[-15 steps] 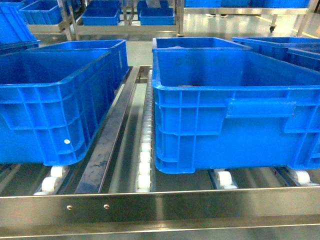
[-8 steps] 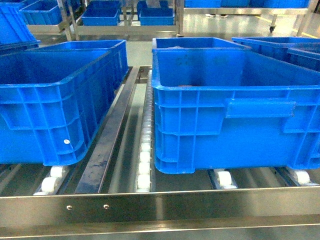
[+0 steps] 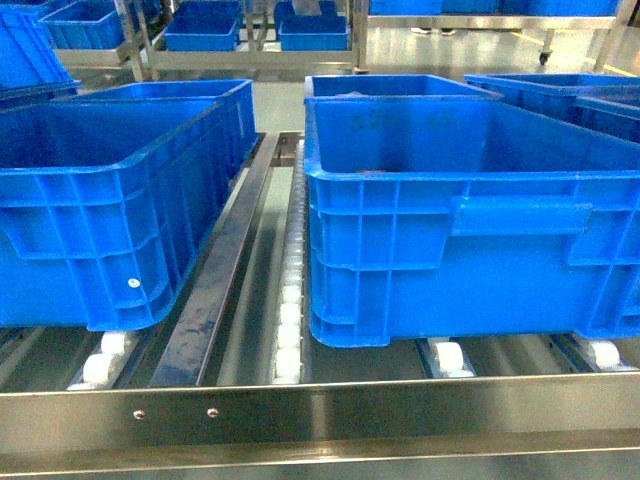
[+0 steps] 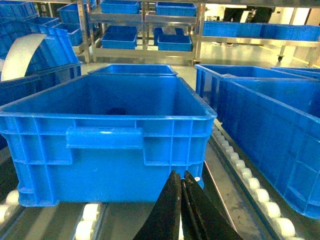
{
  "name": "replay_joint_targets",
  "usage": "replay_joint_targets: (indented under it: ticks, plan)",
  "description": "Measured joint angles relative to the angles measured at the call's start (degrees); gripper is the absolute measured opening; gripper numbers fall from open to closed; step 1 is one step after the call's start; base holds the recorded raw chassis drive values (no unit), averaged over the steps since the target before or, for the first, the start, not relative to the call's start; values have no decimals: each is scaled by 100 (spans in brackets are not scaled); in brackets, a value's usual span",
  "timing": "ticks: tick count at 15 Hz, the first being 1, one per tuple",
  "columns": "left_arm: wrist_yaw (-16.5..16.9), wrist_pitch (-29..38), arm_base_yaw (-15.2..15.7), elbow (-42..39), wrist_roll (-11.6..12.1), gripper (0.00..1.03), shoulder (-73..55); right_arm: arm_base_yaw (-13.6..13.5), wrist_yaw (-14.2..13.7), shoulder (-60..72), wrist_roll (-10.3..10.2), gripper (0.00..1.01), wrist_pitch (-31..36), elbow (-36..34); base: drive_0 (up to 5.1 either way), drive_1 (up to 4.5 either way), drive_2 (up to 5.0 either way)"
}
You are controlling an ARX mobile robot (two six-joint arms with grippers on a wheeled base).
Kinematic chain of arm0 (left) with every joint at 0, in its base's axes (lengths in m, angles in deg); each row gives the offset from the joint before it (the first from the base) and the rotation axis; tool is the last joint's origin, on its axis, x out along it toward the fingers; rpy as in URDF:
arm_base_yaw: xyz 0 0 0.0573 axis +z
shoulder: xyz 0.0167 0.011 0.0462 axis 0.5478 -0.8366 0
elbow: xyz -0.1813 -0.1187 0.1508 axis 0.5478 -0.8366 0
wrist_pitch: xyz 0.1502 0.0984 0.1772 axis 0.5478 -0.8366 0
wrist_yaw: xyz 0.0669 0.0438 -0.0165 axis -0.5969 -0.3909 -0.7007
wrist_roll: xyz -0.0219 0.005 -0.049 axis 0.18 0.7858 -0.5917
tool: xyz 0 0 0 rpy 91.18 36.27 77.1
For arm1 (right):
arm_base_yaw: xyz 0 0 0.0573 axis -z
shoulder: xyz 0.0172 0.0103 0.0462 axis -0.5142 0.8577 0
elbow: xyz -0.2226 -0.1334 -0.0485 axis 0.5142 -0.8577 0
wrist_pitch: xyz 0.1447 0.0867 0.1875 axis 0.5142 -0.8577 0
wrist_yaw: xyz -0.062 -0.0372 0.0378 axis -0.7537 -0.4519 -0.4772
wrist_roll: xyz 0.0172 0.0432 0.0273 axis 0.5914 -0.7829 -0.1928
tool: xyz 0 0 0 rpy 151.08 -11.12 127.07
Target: Sort blue parts and orange caps into right shelf containers
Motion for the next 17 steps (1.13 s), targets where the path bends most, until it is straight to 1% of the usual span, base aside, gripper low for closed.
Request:
replay_joint_targets:
  ticks: [1, 2, 3, 5, 8, 9, 10, 11, 15, 16, 17]
  plan:
    - [2, -234, 0, 0, 0, 2, 203, 0, 0, -197, 0, 2, -280, 2, 0, 0, 0]
    - [-13, -404, 0, -2, 0, 2, 378, 0, -9, -872, 0, 2, -1099, 2, 0, 0, 0]
    - [2, -573, 0, -2, 2, 2, 560, 0, 0, -999, 0, 2, -960, 24, 0, 0, 0]
    - [2, -1056, 0, -2, 0, 2, 1062, 0, 0, -1003, 0, 2, -1069, 2, 0, 0, 0]
    - [2, -1508, 0, 0, 2, 2, 1432, 0, 0, -1003, 0, 2, -1069, 2, 0, 0, 0]
    - [-2, -2393, 0, 2, 0, 2, 2114, 0, -2, -1003, 0, 2, -1073, 2, 0, 0, 0]
    - [-11, -2243, 0, 24, 0, 2, 2249, 0, 0, -1003, 0, 2, -1067, 2, 0, 0, 0]
    - [9, -2352, 0, 2, -2, 2, 2251, 0, -2, -1003, 0, 2, -1060, 2, 0, 0, 0]
    - [2, -2352, 0, 2, 0, 2, 2251, 0, -2, -1003, 0, 2, -1064, 2, 0, 0, 0]
    - [2, -2352, 0, 2, -4, 7, 2251, 0, -2, -1003, 2, 9, -1064, 2, 0, 0, 0]
    - [2, -2352, 0, 2, -4, 16, 2251, 0, -2, -1003, 2, 18, -1064, 2, 0, 0, 0]
